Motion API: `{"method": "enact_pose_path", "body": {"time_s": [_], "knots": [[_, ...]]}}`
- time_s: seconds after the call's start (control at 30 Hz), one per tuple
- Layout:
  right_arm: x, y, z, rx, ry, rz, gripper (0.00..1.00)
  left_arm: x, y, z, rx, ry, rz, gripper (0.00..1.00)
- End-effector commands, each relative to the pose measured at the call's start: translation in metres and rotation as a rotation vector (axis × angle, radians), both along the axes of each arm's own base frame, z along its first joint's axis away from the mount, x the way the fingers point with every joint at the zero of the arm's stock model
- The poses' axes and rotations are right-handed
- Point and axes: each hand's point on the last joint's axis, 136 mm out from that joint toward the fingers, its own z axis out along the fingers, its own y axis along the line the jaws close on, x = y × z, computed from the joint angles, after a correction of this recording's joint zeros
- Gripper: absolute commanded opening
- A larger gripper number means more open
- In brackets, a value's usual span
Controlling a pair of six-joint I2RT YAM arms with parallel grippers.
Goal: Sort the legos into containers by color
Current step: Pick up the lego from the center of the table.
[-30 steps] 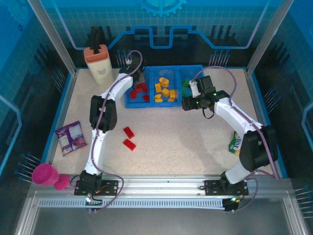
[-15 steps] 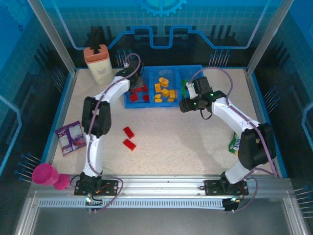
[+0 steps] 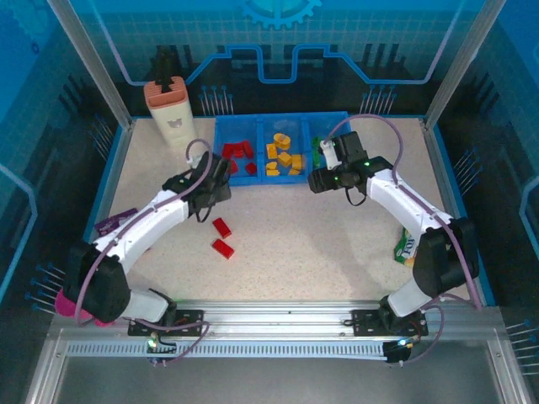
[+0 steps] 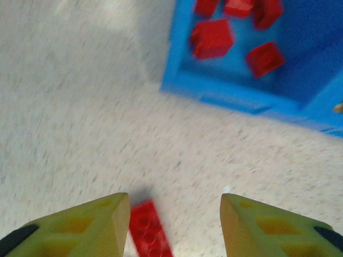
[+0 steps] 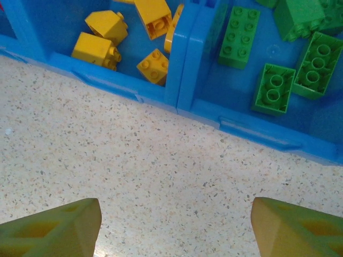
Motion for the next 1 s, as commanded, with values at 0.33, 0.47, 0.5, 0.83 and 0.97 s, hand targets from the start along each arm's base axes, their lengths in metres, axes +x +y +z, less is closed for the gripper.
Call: {"method": "enact_pose_path", "body": {"time_s": [0.33, 0.47, 0.5, 0.83, 0.97], "knots": [[-0.003, 0.021, 0.005, -0.022, -0.002, 0.064, 0.75, -0.019, -0.011, -0.069, -0.088, 0.159, 0.108, 0.59], [-0.004, 0.018, 0.001, -0.036, 0.002, 0.057, 0.75, -0.021, -0.012, -0.085, -0.084, 0.201, 0.12, 0.62], [-0.004, 0.018, -0.001, -0.038, 0.004, 0.054, 0.75, -0.022, -0.012, -0.088, -0.088, 0.209, 0.122, 0.62], [0.001, 0.019, -0.009, -0.062, 0.022, 0.059, 0.75, -0.039, -0.01, -0.124, -0.085, 0.293, 0.14, 0.64], [0.002, 0.019, -0.014, -0.071, 0.035, 0.058, 0.75, -0.039, -0.012, -0.134, -0.082, 0.316, 0.132, 0.6]]}}
